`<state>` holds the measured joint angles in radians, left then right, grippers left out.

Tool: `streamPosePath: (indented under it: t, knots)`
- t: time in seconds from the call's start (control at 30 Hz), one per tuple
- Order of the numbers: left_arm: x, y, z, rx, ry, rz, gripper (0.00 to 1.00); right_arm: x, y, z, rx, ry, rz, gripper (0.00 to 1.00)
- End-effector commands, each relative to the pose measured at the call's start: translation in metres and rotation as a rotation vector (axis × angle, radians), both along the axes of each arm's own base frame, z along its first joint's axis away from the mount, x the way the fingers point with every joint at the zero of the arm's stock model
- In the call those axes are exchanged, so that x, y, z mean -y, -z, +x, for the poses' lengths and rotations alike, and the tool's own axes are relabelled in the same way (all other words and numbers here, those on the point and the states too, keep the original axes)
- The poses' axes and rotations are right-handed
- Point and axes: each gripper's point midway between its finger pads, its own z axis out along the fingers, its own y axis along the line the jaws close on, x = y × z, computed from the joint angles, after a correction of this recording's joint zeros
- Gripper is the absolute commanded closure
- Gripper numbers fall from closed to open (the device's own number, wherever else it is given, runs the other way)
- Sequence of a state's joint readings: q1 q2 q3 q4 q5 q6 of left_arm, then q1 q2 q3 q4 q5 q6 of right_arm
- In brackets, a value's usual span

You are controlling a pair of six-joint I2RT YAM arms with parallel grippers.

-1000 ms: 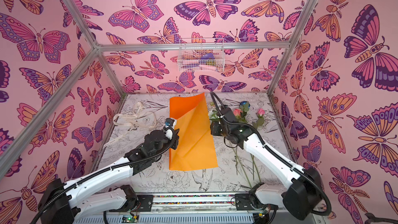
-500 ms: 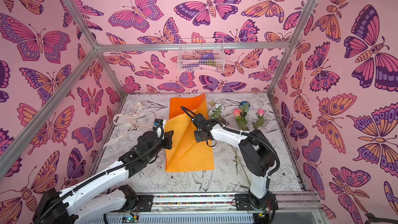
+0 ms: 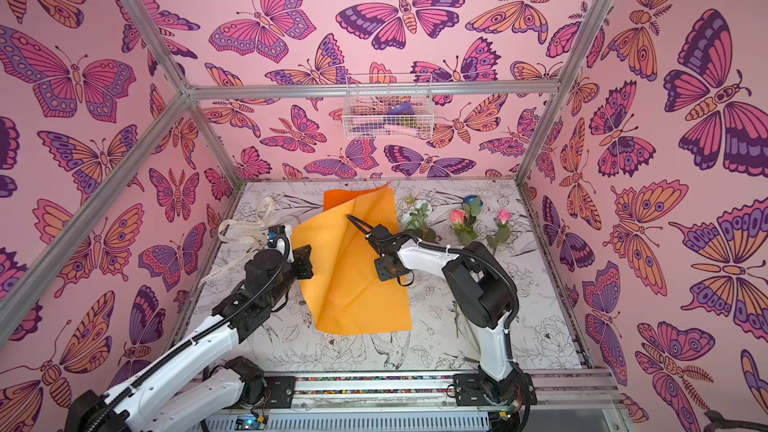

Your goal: Tie the bouquet of fake flowers

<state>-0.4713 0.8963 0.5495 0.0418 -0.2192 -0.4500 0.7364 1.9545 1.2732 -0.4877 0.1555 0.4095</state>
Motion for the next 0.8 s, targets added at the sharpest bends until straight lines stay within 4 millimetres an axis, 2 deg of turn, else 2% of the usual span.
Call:
streamPosePath:
  t: [0.0,0.13,0.27,0.4,0.53,0.67,0.77]
  knots:
    - [-0.035,0.020,-0.007,-0.069,-0.155,0.026,1.00,0.028,0.016,-0.041,-0.131,0.060,-0.082,0.52]
    - [-0.066,0.034,-0.014,-0.112,-0.292,0.001,1.00,0.044,0.021,-0.059,-0.181,0.140,-0.098,0.54]
    - [-0.081,0.048,-0.016,-0.160,-0.358,-0.038,1.00,0.050,0.024,-0.076,-0.230,0.198,-0.077,0.55]
    - [-0.082,0.062,-0.014,-0.196,-0.371,-0.058,1.00,0.067,0.025,-0.088,-0.238,0.284,-0.101,0.58]
    - [-0.075,0.070,-0.006,-0.198,-0.339,-0.077,1.00,0.085,0.025,-0.097,-0.212,0.368,-0.119,0.60]
    - [-0.067,0.073,-0.002,-0.186,-0.308,-0.111,1.00,0.098,0.023,-0.106,-0.189,0.450,-0.108,0.62]
    - [-0.064,0.067,0.002,-0.138,-0.278,-0.117,1.00,0.109,0.019,-0.108,-0.147,0.519,-0.089,0.62]
